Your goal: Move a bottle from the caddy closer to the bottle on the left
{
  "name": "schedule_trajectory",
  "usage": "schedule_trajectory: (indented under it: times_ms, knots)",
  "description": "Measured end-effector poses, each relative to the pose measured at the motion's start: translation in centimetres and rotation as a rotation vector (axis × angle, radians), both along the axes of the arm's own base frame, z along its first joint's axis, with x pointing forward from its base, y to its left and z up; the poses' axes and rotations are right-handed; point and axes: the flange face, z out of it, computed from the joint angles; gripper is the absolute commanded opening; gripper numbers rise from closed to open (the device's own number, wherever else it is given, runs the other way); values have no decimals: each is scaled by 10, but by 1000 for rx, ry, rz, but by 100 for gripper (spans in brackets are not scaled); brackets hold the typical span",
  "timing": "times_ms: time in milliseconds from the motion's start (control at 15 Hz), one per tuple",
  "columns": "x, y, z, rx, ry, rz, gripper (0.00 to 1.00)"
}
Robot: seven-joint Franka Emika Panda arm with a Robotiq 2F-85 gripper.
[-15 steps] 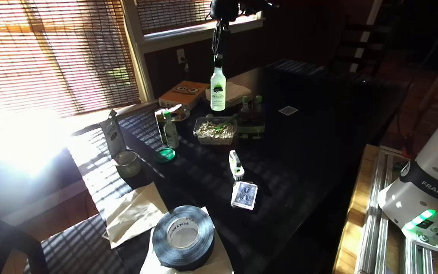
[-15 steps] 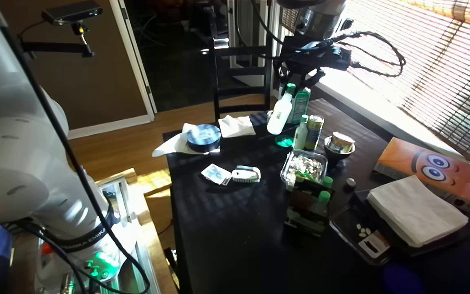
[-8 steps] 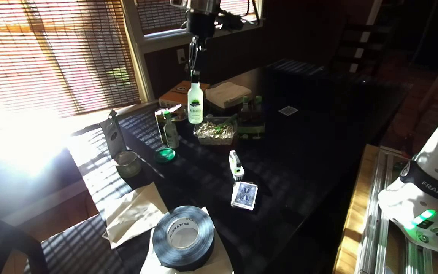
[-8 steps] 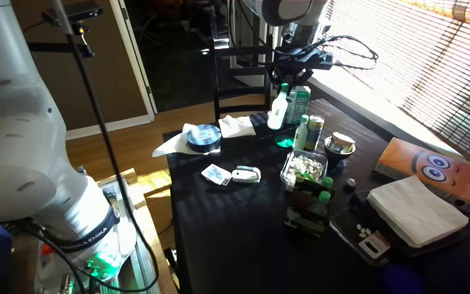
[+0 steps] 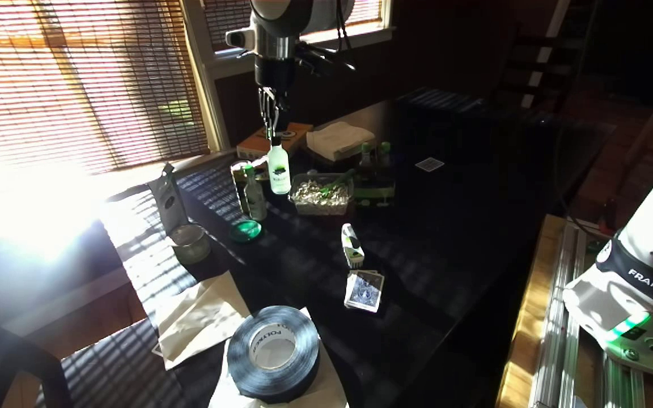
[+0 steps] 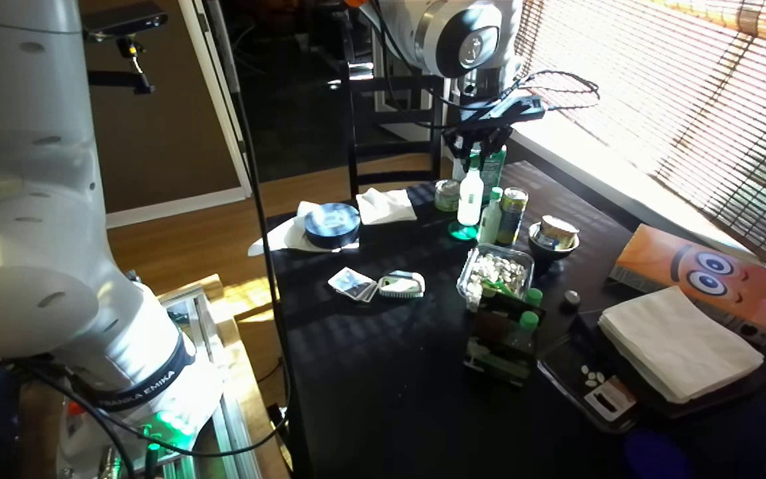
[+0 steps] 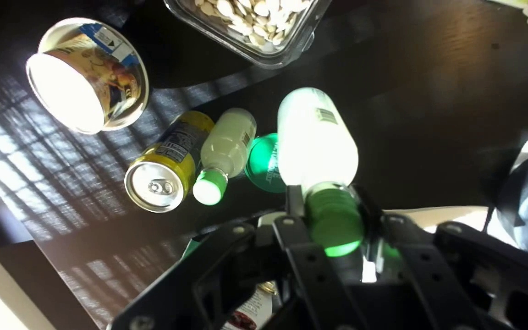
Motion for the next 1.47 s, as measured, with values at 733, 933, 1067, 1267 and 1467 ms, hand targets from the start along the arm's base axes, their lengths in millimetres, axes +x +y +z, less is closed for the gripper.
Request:
schedule_trajectory:
  times_ms: [733,933,1067,1267,1467]
  knots:
    - [31,-13,-63,3,-7,-16,7]
    - [43,-10,-73,14,-8,-12,7]
    - [52,-8,-79,18,1,-7,7]
    - [64,-11,-87,14,52,4,7]
    - [73,-18,-91,7,104,19,7]
